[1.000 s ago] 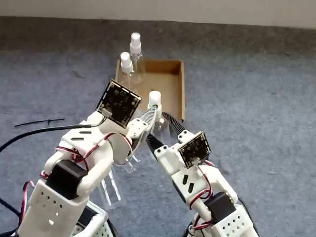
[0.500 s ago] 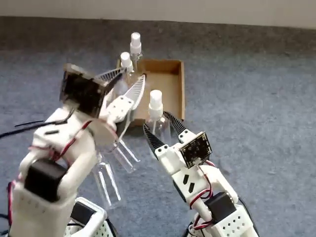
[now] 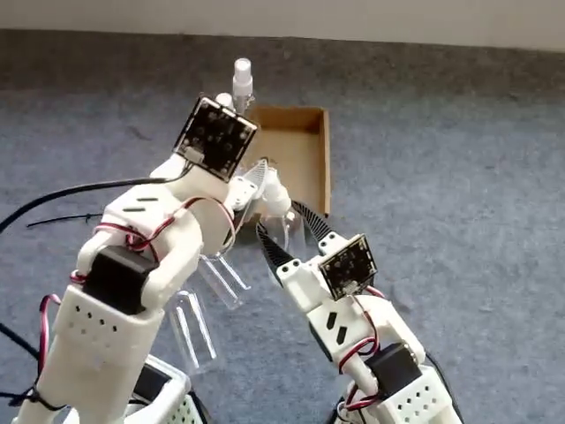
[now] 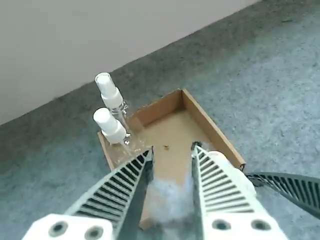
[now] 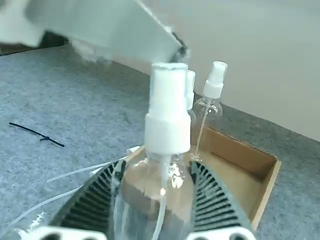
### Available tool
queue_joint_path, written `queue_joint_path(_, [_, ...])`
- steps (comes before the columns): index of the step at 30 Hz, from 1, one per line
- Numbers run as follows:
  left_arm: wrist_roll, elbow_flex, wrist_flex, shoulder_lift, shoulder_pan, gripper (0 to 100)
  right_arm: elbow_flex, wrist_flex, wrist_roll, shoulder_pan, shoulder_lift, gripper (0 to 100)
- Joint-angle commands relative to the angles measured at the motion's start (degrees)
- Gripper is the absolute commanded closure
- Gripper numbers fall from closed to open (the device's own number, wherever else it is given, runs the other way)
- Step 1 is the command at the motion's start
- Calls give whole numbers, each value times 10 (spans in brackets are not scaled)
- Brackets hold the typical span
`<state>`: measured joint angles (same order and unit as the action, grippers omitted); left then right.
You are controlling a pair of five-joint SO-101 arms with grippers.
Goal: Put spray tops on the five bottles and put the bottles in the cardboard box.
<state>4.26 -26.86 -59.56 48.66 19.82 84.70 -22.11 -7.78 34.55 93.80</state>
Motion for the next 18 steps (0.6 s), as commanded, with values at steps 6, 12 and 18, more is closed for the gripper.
queue_joint_path(6, [24,75,-23,30,-36,870,-8,11,-14,-9,7,995])
queue_joint_path(12, [23,204,-150,-13,-181,870,-5,10,-154,-10,9,995])
queue_joint_path(18, [23,207,-185,-185,-337,867,-7,15,-208,-15,8,995])
